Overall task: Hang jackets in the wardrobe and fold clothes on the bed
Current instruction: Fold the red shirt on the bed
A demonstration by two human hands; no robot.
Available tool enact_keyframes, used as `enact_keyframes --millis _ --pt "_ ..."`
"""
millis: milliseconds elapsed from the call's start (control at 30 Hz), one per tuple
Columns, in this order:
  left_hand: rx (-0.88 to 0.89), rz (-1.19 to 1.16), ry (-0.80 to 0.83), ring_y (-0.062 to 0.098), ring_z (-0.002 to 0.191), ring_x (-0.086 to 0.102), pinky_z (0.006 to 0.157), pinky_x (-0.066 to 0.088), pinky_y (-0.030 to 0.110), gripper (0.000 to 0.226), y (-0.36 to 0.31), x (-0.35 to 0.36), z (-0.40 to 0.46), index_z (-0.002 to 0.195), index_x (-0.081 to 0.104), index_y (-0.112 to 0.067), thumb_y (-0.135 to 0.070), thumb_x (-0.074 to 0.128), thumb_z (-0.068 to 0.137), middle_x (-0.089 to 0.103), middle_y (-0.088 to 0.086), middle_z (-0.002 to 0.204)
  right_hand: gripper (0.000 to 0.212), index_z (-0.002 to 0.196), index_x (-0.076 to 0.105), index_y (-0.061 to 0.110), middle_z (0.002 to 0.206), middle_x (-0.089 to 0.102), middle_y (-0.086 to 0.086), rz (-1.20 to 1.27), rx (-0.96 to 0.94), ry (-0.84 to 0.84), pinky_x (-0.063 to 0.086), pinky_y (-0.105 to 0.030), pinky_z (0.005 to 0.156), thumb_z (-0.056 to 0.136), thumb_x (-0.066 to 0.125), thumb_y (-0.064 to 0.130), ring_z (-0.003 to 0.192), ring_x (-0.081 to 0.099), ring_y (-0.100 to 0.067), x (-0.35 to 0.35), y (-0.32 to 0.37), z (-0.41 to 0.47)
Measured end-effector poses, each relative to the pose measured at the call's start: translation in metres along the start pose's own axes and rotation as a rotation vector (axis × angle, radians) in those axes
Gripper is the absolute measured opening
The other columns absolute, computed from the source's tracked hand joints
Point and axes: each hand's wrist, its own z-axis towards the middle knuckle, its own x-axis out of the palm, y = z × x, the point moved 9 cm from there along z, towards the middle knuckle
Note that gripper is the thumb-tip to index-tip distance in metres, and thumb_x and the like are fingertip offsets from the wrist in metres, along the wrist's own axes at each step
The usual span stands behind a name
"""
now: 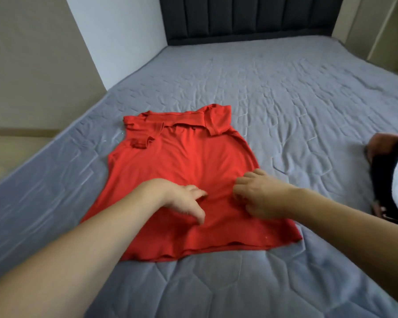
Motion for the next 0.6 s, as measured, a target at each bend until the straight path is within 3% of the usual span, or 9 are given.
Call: enact_keyframes --millis 67,100,167,233,367,533,600 --pt "-0.050 -0.009 0.155 0.022 0.117 0.046 0.095 0.044 0.035 0.083 0.005 0.016 -0.025 0.134 0.035 -0.031 -0.062 0.074 0.067 0.044 0.004 0.133 0.041 0.105 0.055 0.019 0.107 0.054 -0.002 0.049 -0.094 0.141 0.039 -0.036 0.085 0.079 0.053 0.050 0.099 0.053 -0.025 0.007 0.045 -0.007" --pt "-0.083 0.024 0.229 0.019 0.104 0.050 0.082 0.046 0.033 0.085 0.007 0.030 -0.033 0.128 0.038 -0.029 -0.064 0.077 0.062 0.048 0.002 0.125 0.053 0.106 0.053 0.017 0.107 0.053 -0.003 0.043 -0.120 0.189 0.039 -0.036 0.084 0.078 0.050 0.062 0.098 0.052 -0.025 0.014 0.063 -0.011" --pt "-0.131 0.212 0.288 0.022 0.112 0.050 0.083 0.042 0.030 0.100 0.009 0.056 -0.038 0.141 0.030 -0.025 -0.063 0.078 0.061 0.042 0.005 0.139 0.068 0.109 0.050 0.017 0.111 0.051 -0.004 -0.014 -0.099 0.262 0.039 -0.037 0.086 0.075 0.047 0.075 0.100 0.049 -0.024 0.024 0.075 -0.016" --pt "-0.145 0.325 0.191 0.029 0.127 0.047 0.098 0.043 0.033 0.106 0.007 0.062 -0.034 0.151 0.016 -0.022 -0.053 0.076 0.070 0.035 0.009 0.150 0.060 0.115 0.048 0.017 0.115 0.052 -0.005 -0.026 -0.040 0.305 0.041 -0.038 0.088 0.079 0.054 0.064 0.105 0.051 -0.026 0.022 0.072 -0.012" --pt "-0.058 0.312 -0.147 0.030 0.113 0.060 0.092 0.052 0.037 0.045 0.010 0.035 -0.042 0.128 0.055 -0.009 -0.014 0.059 0.084 0.061 0.012 0.127 0.040 0.122 0.052 0.018 0.120 0.057 -0.007 -0.143 0.011 0.457 0.049 -0.038 0.087 0.083 0.060 0.021 0.108 0.058 -0.029 0.016 0.065 0.006" --pt "-0.324 0.389 -0.164 0.027 0.111 0.064 0.090 0.053 0.033 0.037 0.084 0.029 -0.070 0.120 0.065 -0.002 -0.013 0.059 0.086 0.065 0.013 0.124 0.033 0.119 0.060 0.008 0.122 0.062 -0.014 -0.231 0.297 0.523 0.049 -0.033 0.085 0.087 0.054 0.011 0.109 0.061 -0.031 -0.009 0.018 0.013" --pt "-0.455 0.344 -0.242 0.026 0.114 0.064 0.090 0.053 0.035 0.039 0.118 0.023 -0.088 0.123 0.063 -0.005 -0.014 0.061 0.085 0.064 0.011 0.128 0.031 0.117 0.061 0.005 0.120 0.064 -0.013 -0.239 0.399 0.576 0.049 -0.032 0.082 0.087 0.052 0.009 0.108 0.062 -0.030 -0.015 0.003 0.003"
